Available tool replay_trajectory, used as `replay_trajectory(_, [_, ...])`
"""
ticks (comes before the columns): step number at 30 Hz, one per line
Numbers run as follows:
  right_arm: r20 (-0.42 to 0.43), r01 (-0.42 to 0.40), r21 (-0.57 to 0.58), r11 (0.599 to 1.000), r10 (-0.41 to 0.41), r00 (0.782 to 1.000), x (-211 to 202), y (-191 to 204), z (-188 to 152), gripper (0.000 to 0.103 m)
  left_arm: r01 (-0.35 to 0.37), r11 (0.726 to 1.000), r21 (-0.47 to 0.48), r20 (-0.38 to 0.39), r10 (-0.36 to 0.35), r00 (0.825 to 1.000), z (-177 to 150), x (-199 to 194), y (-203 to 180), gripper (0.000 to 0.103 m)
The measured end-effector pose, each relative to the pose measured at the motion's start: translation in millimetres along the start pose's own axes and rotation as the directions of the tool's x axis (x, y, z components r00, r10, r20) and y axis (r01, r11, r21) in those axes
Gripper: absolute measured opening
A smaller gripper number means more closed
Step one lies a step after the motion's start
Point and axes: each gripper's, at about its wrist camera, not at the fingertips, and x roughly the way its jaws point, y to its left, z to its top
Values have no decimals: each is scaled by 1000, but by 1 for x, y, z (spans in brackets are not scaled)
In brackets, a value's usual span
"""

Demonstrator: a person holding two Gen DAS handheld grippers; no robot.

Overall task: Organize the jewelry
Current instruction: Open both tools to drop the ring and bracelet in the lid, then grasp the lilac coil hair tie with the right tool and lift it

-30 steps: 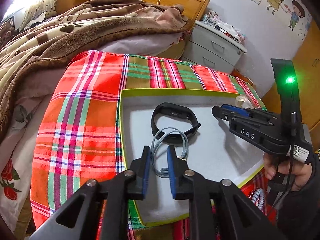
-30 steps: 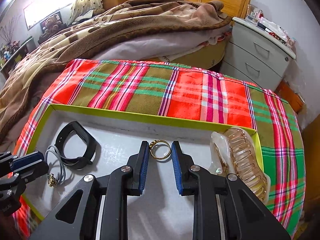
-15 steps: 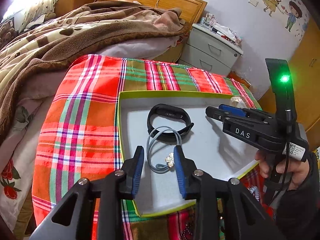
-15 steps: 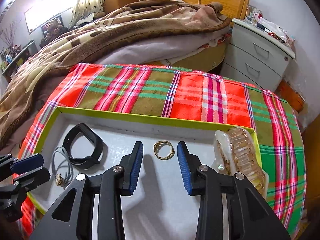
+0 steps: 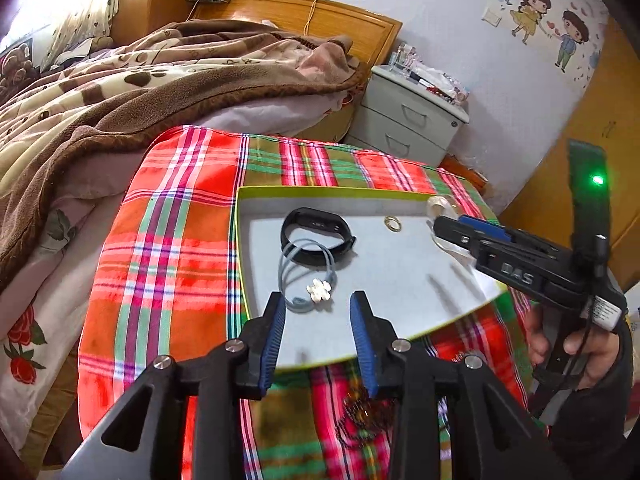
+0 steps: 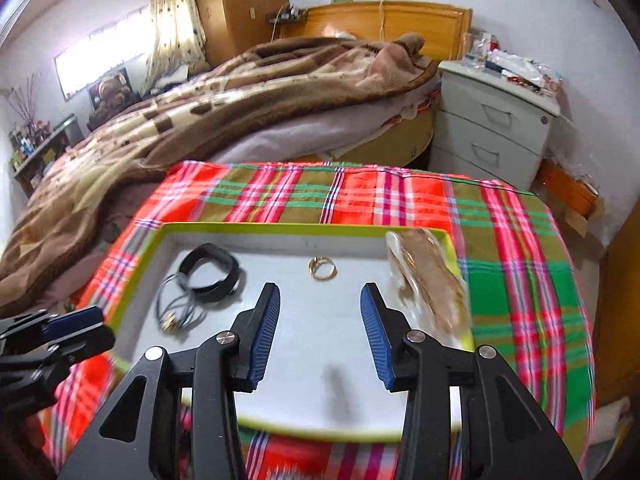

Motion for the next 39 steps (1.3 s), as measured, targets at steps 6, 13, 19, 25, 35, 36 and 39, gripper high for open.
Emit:
replay_trajectory(6, [44,-12,22,1000,11,999,-49,4,-43,43,14,1000,-9,15,-13,1000,-22,-22,-2,36])
replay_trajectory(13, [-14,-18,0,1000,18,1000,-67,22,-102,43,14,999,-49,14,-13,1000,-54,-43,2,42])
replay_trajectory(19, [-51,-56,31,998,57,997,-62,28,-129,43,34,997,-69,-8,-35,999,-78,-48,0,43])
replay_trajectory(25, [-62,-74,42,996,76,995,-54,32,-135,43,10,998,-67,-18,-11,1000,-98,-56,1,43])
replay_trajectory(35, [-74,-52,38,998,55,996,-46,40,-144,34,-7,998,-66,-40,4,999,-115,-58,5,43])
replay_trajectory(36, [-74,-51,36,998,53,996,-46,41,-144,33,-6,998,-65,-42,3,999,-115,-58,5,43])
replay_trajectory(39, [-80,-45,21,999,46,996,-45,45,-144,29,-3,997,-76,-43,-1,999,-116,-58,7,43])
